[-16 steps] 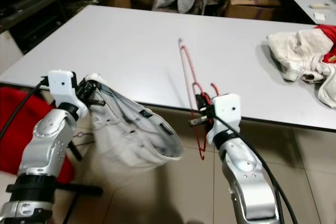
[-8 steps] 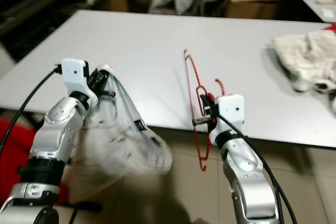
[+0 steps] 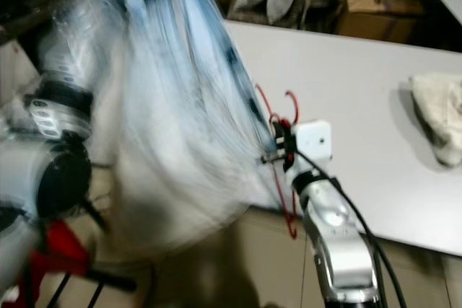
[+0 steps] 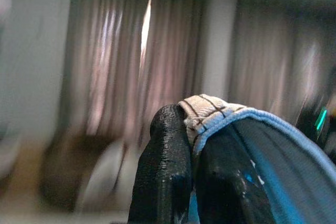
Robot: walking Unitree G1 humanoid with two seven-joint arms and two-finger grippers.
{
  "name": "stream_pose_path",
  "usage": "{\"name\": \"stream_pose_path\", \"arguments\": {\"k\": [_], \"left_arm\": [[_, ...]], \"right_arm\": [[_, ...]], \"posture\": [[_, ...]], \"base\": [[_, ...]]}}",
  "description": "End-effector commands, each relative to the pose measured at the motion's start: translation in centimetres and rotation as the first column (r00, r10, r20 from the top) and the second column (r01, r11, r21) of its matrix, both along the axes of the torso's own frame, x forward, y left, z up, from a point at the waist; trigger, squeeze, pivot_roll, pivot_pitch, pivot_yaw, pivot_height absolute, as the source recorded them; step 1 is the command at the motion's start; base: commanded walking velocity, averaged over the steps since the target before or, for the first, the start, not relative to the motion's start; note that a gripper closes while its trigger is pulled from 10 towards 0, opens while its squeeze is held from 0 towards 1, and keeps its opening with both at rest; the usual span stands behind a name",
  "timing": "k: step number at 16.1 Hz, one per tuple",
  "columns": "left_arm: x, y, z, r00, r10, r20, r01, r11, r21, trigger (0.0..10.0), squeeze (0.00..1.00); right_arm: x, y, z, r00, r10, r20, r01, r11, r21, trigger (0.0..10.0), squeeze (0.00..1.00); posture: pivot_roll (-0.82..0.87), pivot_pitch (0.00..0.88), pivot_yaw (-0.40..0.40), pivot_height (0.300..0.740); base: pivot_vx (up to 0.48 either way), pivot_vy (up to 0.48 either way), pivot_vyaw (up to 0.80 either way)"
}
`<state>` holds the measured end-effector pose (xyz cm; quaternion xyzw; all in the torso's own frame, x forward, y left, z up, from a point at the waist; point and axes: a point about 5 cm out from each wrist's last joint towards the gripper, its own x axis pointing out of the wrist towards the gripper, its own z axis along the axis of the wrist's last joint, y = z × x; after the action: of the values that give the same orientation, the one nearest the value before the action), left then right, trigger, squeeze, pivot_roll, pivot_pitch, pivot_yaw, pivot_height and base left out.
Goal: Hang hanger
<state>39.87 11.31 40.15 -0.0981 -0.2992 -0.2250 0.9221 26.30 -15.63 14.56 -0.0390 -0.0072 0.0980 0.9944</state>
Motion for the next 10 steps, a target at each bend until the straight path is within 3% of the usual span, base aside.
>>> {"name": "stream_pose_path", "arguments": {"k": [1, 2, 4, 6, 7, 8, 10], "left_arm": [[-1.2, -0.7, 4.0, 0.991, -0.062, 0.122, 0.072, 0.994, -0.080, 10.0, 0.00], [-1.6, 0.0, 5.9, 0.985, -0.067, 0.157, 0.087, 0.988, -0.127, 10.0, 0.00], [-0.9, 0.3, 4.8, 0.992, -0.031, 0.123, 0.042, 0.996, -0.083, 10.0, 0.00], [1.7, 1.1, -4.1, 0.991, 0.064, -0.121, -0.056, 0.996, 0.062, 10.0, 0.00], [2.3, 1.4, -8.7, 0.968, 0.110, -0.228, -0.076, 0.986, 0.151, 10.0, 0.00], [2.3, 1.6, -11.5, 0.949, 0.148, -0.277, -0.084, 0.969, 0.231, 10.0, 0.00], [0.9, 2.7, -21.2, 0.862, 0.257, -0.438, -0.010, 0.871, 0.491, 10.0, 0.00]], "right_arm": [[0.0, -0.6, -0.1, 1.000, -0.027, 0.001, 0.027, 1.000, -0.005, 10.0, 0.00], [-0.2, -0.7, -0.1, 0.999, -0.049, 0.009, 0.049, 0.999, 0.003, 10.0, 0.00], [-0.4, -0.7, -0.1, 0.998, -0.063, 0.012, 0.063, 0.998, 0.009, 10.0, 0.00], [-0.6, -1.0, -0.3, 0.996, -0.088, 0.011, 0.088, 0.996, 0.017, 10.0, 0.00], [-0.6, -1.0, -0.3, 0.996, -0.090, 0.011, 0.090, 0.996, 0.017, 10.0, 0.00], [-0.5, -1.0, -0.3, 0.996, -0.090, 0.011, 0.090, 0.996, 0.017, 10.0, 0.00], [-0.4, -1.0, -0.2, 0.997, -0.076, 0.011, 0.076, 0.997, 0.011, 10.0, 0.00]], "posture": [[-0.03, 0.000, 0.076, 0.740], [-0.04, 0.000, 0.091, 0.740], [-0.04, 0.000, 0.101, 0.740], [-0.04, 0.000, 0.099, 0.740], [-0.03, 0.000, 0.098, 0.740], [-0.03, 0.000, 0.090, 0.740], [-0.01, 0.000, 0.070, 0.740]], "base": [[0.319, 0.000, 0.00], [0.285, 0.000, 0.00], [0.270, 0.000, 0.00], [0.264, 0.000, 0.00], [0.251, 0.000, 0.00], [0.000, 0.000, 0.00], [0.000, 0.000, 0.00]]}}
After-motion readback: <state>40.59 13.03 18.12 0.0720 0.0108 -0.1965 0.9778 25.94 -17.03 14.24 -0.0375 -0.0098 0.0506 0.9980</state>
